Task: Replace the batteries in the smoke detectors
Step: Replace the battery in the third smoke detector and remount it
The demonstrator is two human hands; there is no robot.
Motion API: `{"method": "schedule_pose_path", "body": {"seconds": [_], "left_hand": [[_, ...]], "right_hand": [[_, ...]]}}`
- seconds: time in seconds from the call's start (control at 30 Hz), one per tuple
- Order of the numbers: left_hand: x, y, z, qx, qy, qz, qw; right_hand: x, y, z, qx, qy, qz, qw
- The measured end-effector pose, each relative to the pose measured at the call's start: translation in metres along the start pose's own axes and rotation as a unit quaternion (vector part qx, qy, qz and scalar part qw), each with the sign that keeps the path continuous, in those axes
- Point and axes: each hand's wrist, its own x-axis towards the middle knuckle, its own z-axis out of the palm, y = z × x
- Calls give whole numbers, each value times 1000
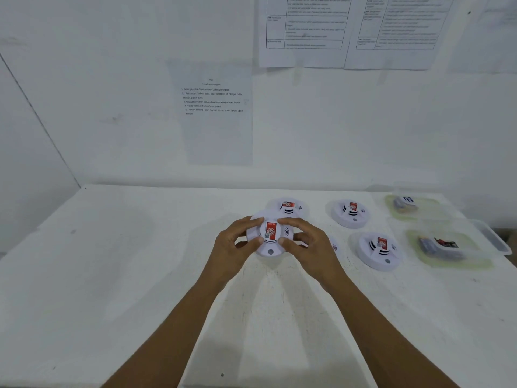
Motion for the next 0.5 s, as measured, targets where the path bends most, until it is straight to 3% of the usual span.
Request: {"method": "schedule_pose_path", "body": {"seconds": [0.5], "left_hand": [[4, -6, -4, 15, -4, -5, 1000]], "right_hand": [[2, 1, 5, -23, 9, -7, 1000]]}}
